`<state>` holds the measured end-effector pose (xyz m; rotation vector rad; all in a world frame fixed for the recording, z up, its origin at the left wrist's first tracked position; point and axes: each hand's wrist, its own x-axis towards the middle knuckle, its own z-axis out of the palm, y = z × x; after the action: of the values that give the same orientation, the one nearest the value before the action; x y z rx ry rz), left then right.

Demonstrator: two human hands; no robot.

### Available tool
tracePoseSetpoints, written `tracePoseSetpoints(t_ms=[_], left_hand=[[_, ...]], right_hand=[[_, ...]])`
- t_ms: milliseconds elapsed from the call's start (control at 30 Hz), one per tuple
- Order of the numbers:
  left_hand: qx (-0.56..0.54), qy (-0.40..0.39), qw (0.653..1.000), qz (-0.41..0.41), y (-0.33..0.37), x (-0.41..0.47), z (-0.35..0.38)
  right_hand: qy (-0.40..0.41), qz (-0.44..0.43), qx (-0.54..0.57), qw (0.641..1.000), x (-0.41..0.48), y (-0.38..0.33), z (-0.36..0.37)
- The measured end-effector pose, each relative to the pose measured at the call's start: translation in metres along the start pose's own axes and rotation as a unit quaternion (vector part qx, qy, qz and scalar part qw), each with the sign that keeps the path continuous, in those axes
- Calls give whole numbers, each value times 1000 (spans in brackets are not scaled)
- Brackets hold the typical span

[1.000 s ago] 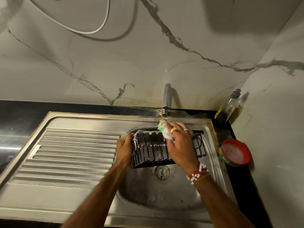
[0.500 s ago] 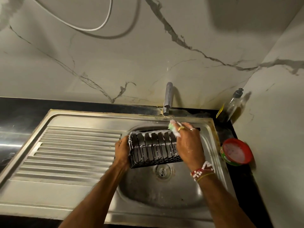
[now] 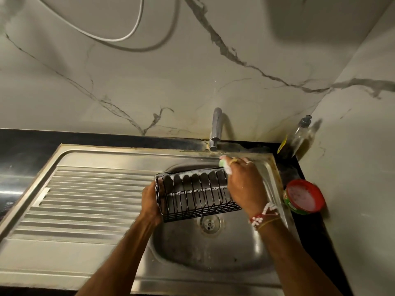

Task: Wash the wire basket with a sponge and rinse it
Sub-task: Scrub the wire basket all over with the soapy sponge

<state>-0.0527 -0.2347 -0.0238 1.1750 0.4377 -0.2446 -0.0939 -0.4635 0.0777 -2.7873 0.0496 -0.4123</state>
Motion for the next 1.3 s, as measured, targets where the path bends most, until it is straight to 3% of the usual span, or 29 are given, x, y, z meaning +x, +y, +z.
tracePoseSetpoints(t_ms=[167,367,500,600,700,800,867,967,1067,1167,1233,1300], left_hand=[[12,9,1000,4,-2,5,-5],[22,30,999,-14,1,9,-16],[126,20,990,56,8,-2,-1],[183,13,976,120,25,-8,5],[328,0,920,216,42,-20,20],[535,-53,784,311,44,-38,52],[581,-88,733,343,32,-39,63],[512,-117,793,309,19,-36,62],[495,-141,808,287,8,-40,62],[442,-140,849,252,5,-42,56],[379,-161,884,222,6,-43,49],[326,-177,905,210,6,-43,43]], right_hand=[[-21,-112,35,993,-5,-48,21],[-73,-72,8,995,11,12,5],[-95,-85,54,990,15,18,3],[-92,-102,13,990,16,17,4],[-98,-129,-68,984,18,8,4],[-90,-146,-117,978,20,-5,2],[-83,-153,-119,978,19,-11,-1],[-75,-155,-115,978,15,-10,-2],[-62,-163,-109,979,11,-7,-1],[-57,-172,-106,978,9,-7,-2],[-24,-120,-13,992,8,-2,-10],[17,-31,149,988,9,5,-21]])
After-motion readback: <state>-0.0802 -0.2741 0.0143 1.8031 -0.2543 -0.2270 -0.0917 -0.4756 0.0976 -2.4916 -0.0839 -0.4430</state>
